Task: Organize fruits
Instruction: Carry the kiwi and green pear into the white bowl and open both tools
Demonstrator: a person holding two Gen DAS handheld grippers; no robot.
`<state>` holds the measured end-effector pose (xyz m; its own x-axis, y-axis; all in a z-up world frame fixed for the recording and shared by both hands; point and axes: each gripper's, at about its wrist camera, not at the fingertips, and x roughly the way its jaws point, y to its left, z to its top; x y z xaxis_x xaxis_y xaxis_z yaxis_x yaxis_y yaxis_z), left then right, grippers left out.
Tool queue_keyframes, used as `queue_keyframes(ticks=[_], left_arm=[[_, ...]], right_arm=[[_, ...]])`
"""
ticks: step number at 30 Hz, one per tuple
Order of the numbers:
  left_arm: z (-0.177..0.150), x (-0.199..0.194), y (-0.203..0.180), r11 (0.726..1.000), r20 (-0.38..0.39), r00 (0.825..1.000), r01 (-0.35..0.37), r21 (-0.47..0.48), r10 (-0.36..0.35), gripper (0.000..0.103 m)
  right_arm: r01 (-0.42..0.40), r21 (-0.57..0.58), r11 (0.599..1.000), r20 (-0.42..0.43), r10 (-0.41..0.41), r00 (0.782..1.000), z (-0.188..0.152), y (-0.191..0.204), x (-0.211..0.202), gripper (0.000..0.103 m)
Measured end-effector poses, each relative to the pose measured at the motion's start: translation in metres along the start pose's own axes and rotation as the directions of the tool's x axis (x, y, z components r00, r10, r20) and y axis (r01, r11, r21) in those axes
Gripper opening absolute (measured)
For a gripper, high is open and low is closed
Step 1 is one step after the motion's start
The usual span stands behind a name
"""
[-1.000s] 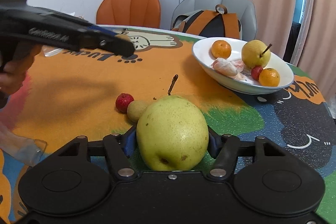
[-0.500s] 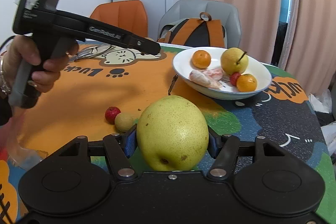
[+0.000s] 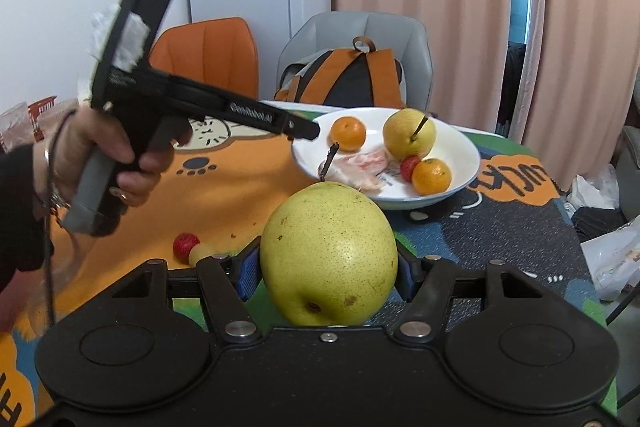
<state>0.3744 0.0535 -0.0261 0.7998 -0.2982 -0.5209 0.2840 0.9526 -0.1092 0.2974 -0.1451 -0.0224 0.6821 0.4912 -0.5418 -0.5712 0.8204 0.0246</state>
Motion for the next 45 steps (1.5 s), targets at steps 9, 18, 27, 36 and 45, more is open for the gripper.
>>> queue_keyframes(ticks=[9, 18, 27, 36, 45], left_arm=[[-0.004, 0.024, -0.001, 1.000, -0.037, 0.999, -0.008, -0.020, 0.007, 0.025], [-0.008, 0.035, -0.012, 1.000, -0.051, 0.999, -0.014, 0.024, 0.015, 0.025], [-0.008, 0.032, -0.012, 0.999, -0.040, 0.999, -0.018, 0.029, 0.019, 0.030], [-0.011, 0.010, -0.005, 1.000, 0.040, 0.999, 0.013, 0.021, -0.014, 0.062], [-0.016, -0.026, 0.000, 0.999, 0.098, 0.994, 0.046, 0.028, -0.048, 0.080]], right_arm=[[0.030, 0.057, 0.998, 0.056, -0.033, 0.998, 0.019, -0.018, 0.005, 0.060], [0.055, 0.099, 0.994, 0.106, -0.065, 0.992, 0.041, -0.035, 0.027, 0.060], [0.059, 0.124, 0.991, 0.105, -0.072, 0.992, 0.054, -0.044, 0.055, 0.060], [0.068, 0.167, 0.984, 0.092, -0.084, 0.992, 0.054, -0.053, 0.078, 0.060], [0.071, 0.157, 0.985, 0.058, -0.081, 0.995, 0.057, -0.052, 0.094, 0.060]])
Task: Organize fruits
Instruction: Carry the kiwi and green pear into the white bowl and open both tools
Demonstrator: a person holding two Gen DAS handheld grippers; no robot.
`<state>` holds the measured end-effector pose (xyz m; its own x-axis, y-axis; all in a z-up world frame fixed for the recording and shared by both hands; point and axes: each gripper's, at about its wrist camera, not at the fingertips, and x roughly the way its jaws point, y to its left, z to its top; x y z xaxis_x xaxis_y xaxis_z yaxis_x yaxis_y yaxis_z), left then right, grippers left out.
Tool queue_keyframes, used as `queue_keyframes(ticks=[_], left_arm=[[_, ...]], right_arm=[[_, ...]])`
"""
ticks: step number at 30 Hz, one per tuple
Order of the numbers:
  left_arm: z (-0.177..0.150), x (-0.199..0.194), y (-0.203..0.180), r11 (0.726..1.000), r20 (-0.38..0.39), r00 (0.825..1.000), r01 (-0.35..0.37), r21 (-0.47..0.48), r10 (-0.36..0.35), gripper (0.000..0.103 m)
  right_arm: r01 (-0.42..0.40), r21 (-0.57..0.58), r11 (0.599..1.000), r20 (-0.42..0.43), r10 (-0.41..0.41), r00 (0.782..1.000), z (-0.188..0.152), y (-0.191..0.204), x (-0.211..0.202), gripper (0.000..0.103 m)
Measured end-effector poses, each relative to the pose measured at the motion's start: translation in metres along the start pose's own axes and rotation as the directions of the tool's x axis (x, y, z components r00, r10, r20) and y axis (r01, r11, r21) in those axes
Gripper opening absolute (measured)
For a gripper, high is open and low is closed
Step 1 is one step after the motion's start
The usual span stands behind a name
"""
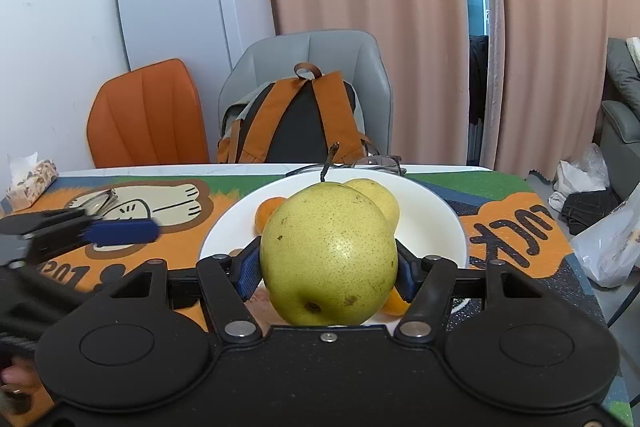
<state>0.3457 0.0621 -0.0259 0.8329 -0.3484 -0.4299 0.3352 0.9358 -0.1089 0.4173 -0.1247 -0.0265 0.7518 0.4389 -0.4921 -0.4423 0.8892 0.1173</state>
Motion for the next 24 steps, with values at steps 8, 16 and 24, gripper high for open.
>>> queue_keyframes(ticks=[8, 16, 24], left_arm=[[-0.024, -0.035, 0.005, 0.997, -0.038, 0.997, 0.070, 0.021, -0.069, 0.083], [-0.046, -0.052, -0.001, 0.983, -0.140, 0.980, 0.155, 0.099, -0.141, 0.083], [-0.059, -0.054, 0.002, 0.976, -0.192, 0.970, 0.174, 0.129, -0.147, 0.083]], right_arm=[[0.003, -0.047, 0.999, -0.071, -0.006, 0.997, -0.001, 0.008, 0.018, 0.060], [0.002, -0.057, 0.998, -0.153, -0.011, 0.988, 0.002, 0.016, 0.030, 0.060], [0.006, -0.029, 1.000, -0.259, -0.013, 0.966, 0.015, 0.014, 0.037, 0.060]])
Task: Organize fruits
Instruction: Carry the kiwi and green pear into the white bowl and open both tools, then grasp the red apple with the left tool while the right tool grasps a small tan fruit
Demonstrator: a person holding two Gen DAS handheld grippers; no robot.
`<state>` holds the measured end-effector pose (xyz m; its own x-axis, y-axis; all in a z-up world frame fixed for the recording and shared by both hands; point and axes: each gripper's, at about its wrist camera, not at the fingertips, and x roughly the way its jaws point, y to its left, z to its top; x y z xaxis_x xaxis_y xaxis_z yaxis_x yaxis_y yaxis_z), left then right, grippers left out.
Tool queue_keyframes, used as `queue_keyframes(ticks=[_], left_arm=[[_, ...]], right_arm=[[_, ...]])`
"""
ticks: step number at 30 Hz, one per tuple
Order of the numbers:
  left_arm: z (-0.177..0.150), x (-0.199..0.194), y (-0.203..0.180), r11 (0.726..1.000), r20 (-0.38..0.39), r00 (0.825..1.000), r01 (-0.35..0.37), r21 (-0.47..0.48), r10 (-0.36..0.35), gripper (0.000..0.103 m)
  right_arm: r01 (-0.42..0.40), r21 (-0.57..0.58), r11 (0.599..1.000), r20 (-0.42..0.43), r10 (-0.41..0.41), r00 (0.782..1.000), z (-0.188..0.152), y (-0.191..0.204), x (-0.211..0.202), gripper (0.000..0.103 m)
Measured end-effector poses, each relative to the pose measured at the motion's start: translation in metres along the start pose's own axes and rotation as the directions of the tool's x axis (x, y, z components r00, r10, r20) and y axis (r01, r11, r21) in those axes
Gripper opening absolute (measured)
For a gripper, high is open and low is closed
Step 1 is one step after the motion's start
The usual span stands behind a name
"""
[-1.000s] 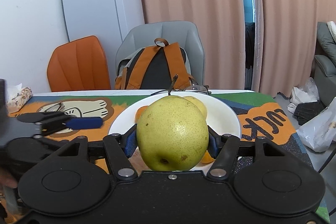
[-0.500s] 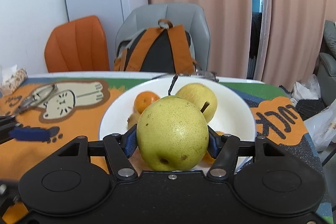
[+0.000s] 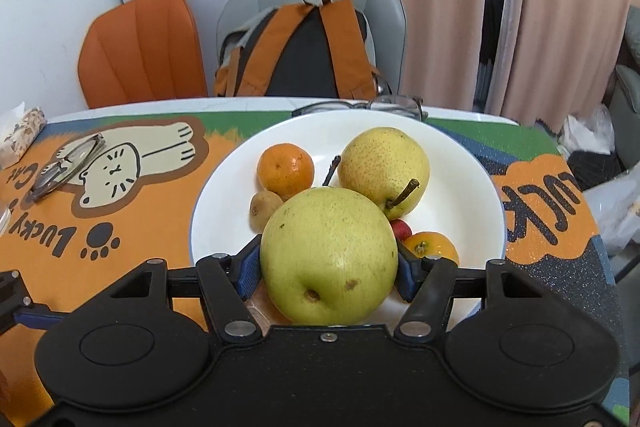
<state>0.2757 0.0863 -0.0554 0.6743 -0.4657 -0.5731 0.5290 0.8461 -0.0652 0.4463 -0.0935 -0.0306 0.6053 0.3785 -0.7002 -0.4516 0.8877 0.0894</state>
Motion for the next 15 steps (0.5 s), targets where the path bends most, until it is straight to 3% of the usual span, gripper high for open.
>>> queue_keyframes(ticks=[11, 15], left_arm=[[-0.007, 0.001, 0.001, 0.998, -0.033, 0.998, 0.054, 0.010, -0.054, 0.083], [-0.008, 0.000, -0.001, 0.997, -0.030, 0.997, 0.071, 0.022, -0.071, 0.083]], right_arm=[[0.020, 0.004, 1.000, -0.086, -0.020, 0.996, 0.012, 0.002, 0.003, 0.061], [0.023, 0.003, 1.000, -0.081, -0.022, 0.996, 0.016, 0.001, -0.003, 0.076]])
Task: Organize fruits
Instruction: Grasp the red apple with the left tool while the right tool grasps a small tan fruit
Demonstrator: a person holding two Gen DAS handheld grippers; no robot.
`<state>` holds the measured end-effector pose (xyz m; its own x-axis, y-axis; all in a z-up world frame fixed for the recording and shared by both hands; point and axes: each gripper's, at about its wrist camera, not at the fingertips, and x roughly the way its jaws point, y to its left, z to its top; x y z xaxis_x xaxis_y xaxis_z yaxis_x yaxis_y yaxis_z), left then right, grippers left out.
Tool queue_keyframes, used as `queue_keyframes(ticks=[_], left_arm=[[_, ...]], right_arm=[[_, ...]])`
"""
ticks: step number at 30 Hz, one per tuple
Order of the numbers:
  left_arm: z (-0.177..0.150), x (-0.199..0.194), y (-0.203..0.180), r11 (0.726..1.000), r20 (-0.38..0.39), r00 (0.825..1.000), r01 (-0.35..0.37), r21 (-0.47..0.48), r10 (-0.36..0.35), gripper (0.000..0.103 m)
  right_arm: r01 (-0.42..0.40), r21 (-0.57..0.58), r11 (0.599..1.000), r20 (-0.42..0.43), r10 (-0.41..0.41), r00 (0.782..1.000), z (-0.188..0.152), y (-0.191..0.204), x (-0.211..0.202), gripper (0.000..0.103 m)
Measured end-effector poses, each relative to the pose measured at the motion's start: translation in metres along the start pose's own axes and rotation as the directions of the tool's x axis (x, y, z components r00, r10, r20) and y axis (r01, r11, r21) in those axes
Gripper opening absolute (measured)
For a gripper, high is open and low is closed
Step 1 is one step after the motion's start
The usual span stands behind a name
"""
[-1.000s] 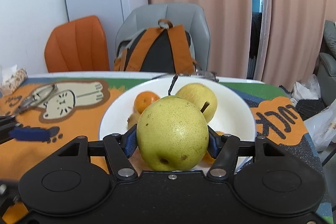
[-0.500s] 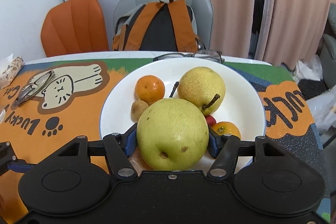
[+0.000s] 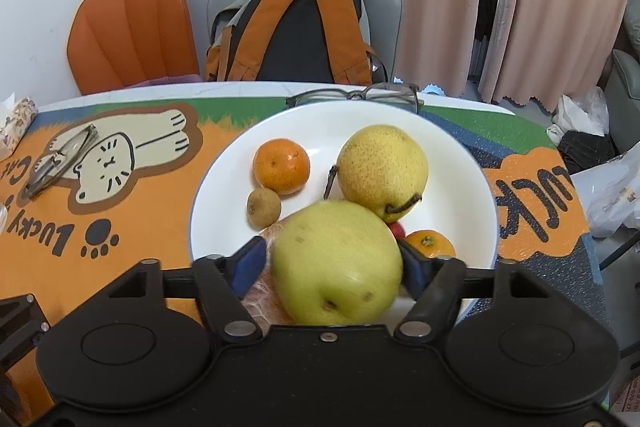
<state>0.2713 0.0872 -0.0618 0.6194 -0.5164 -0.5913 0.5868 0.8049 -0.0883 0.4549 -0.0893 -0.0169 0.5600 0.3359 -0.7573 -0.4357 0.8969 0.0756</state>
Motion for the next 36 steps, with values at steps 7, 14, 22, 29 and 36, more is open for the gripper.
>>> queue_keyframes(ticks=[7, 14, 22, 29, 36], left_arm=[[0.002, -0.003, -0.002, 1.000, 0.007, 1.000, 0.007, 0.007, -0.007, 0.083], [-0.001, -0.005, -0.004, 1.000, -0.013, 1.000, 0.004, 0.023, -0.004, 0.083], [-0.004, -0.001, -0.005, 0.999, -0.031, 0.999, 0.007, 0.032, -0.006, 0.083], [-0.005, 0.004, -0.001, 0.999, -0.043, 0.999, 0.009, 0.031, -0.008, 0.081], [-0.004, 0.010, -0.009, 0.996, -0.058, 0.998, 0.017, 0.089, -0.012, 0.073]], right_arm=[[-0.020, 0.022, 1.000, 0.082, 0.018, 0.996, 0.003, -0.012, -0.023, 0.097], [-0.060, -0.015, 0.998, 0.179, 0.062, 0.982, -0.007, -0.013, -0.056, 0.103], [-0.110, -0.098, 0.989, 0.198, 0.127, 0.972, -0.047, -0.002, -0.090, 0.103], [-0.134, -0.180, 0.975, 0.174, 0.165, 0.971, -0.089, 0.012, -0.106, 0.103], [-0.155, -0.338, 0.928, 0.106, 0.201, 0.974, -0.118, 0.036, -0.099, 0.103]])
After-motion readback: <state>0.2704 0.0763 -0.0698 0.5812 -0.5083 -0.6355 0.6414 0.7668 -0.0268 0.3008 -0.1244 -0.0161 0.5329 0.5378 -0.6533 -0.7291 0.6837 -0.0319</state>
